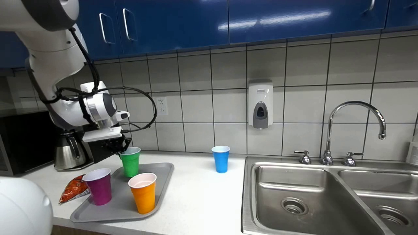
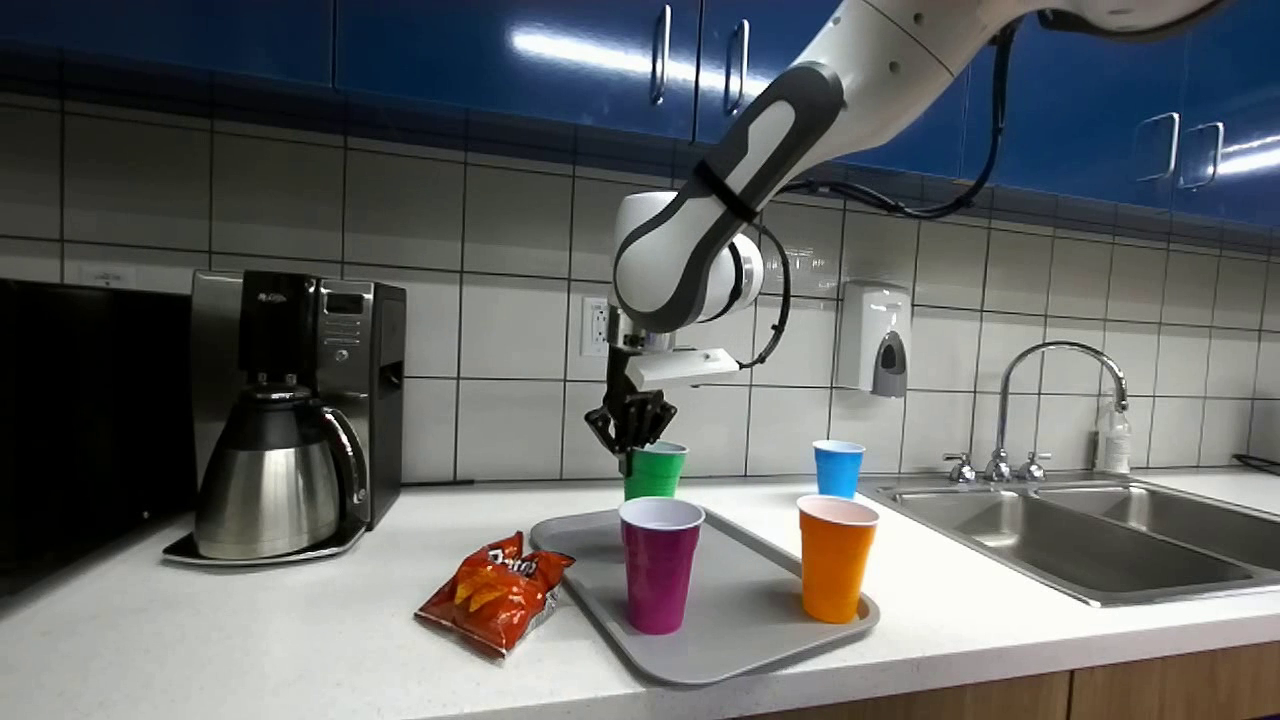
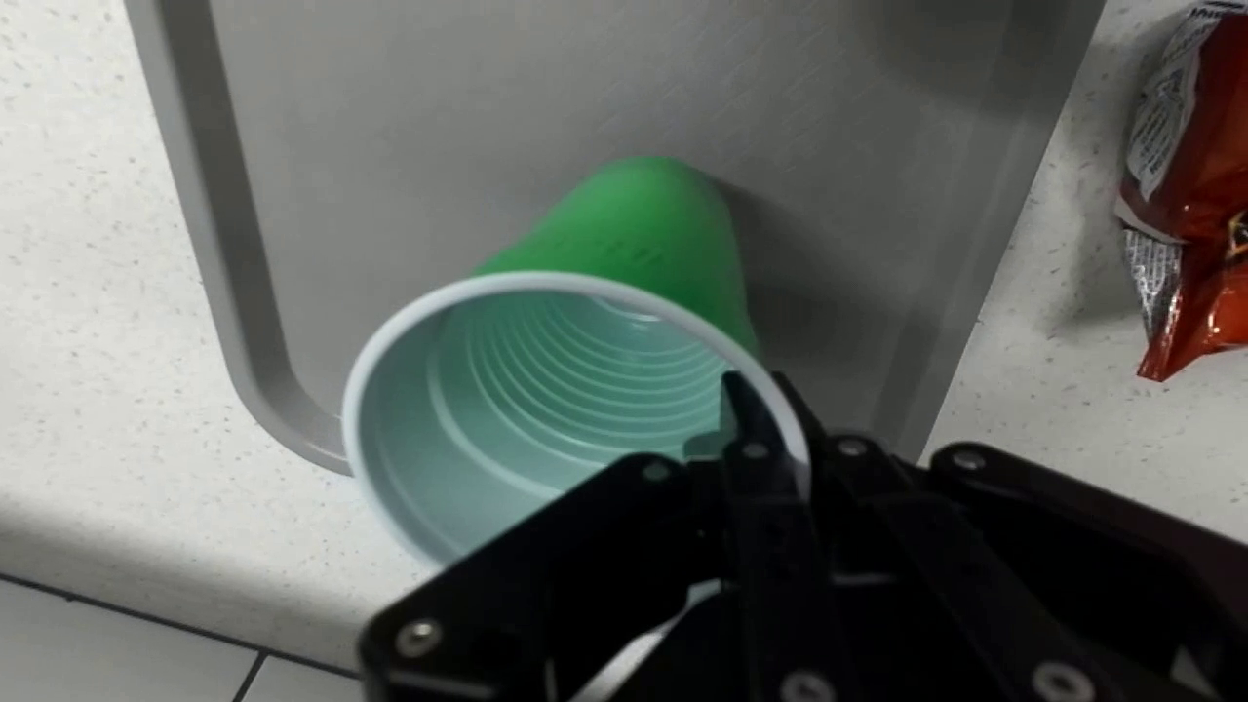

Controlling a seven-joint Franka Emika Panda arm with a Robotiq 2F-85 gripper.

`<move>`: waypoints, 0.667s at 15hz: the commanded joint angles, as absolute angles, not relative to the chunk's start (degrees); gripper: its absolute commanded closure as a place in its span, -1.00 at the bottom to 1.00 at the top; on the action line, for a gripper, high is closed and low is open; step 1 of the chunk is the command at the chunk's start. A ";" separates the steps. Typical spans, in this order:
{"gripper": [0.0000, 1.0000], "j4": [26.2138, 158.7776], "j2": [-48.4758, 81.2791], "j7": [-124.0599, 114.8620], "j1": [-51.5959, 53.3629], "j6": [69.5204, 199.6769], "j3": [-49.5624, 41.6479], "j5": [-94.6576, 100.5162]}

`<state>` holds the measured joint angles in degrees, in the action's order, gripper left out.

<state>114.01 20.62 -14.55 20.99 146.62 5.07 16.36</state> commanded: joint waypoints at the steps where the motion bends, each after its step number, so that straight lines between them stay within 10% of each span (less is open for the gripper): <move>1: 0.98 114.30 21.50 -18.65 22.58 148.32 4.13 19.84; 10: 0.98 114.17 22.87 -21.21 24.32 149.41 3.07 21.97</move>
